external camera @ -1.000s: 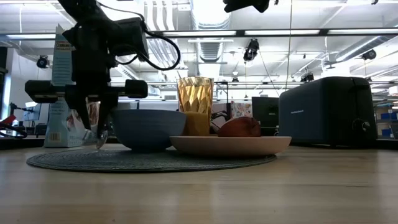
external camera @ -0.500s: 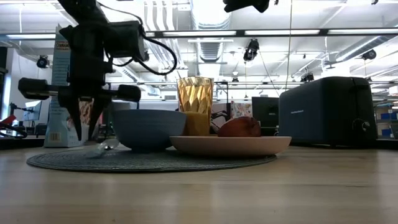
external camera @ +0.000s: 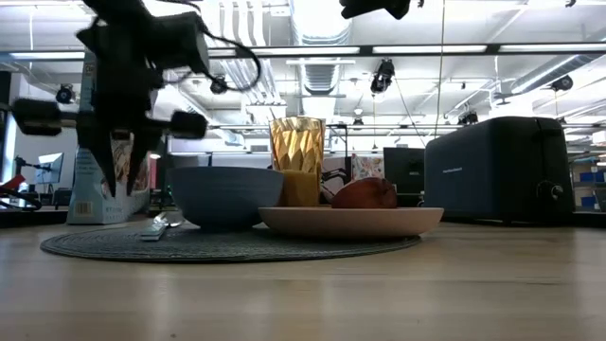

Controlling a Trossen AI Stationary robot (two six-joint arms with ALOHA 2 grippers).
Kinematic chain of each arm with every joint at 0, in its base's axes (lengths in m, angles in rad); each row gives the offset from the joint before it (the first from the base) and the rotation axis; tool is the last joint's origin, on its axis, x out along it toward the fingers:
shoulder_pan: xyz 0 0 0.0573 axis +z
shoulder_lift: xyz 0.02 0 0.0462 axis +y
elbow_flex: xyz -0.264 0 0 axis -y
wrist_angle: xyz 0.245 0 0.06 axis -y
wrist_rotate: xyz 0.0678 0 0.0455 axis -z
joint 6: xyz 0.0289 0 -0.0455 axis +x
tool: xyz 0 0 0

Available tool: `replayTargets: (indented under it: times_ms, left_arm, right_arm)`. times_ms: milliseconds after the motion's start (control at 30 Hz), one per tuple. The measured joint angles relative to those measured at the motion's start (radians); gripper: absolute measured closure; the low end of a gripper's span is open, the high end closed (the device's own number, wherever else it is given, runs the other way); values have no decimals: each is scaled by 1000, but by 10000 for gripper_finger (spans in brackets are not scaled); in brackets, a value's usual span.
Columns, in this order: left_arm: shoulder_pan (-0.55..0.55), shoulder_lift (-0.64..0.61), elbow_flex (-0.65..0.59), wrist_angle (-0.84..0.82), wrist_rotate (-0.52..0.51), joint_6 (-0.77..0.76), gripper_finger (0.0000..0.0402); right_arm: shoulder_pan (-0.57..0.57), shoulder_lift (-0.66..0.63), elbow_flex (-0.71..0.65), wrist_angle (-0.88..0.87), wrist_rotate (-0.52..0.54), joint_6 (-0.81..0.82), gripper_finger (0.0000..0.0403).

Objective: Arrange a breakfast setting
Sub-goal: Return to Home Position

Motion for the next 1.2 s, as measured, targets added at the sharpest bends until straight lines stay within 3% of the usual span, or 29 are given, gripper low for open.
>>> replayTargets:
  times_ms: [333, 533, 700, 833, 1000, 1200]
  left_arm:
    - [-45, -340, -116, 6, 45, -162, 360]
    - [-75, -505, -215, 149, 39, -324, 360]
    - [-76, -611, -320, 261, 31, -357, 360]
    - [-77, -644, -386, 390, 30, -371, 360]
    - [-77, -634, -463, 662, 29, -560, 360]
    - [-77, -620, -556, 826, 36, -535, 361]
  right_arm:
    - [0, 0, 0, 0, 0, 0, 275]
    - [0, 0, 0, 0, 0, 0, 270]
    - [0, 0, 0, 0, 0, 0, 276]
    - [0, 0, 0, 0, 0, 0, 281]
    - [0, 0, 0, 0, 0, 0, 280]
    - [0, 0, 0, 0, 0, 0, 272]
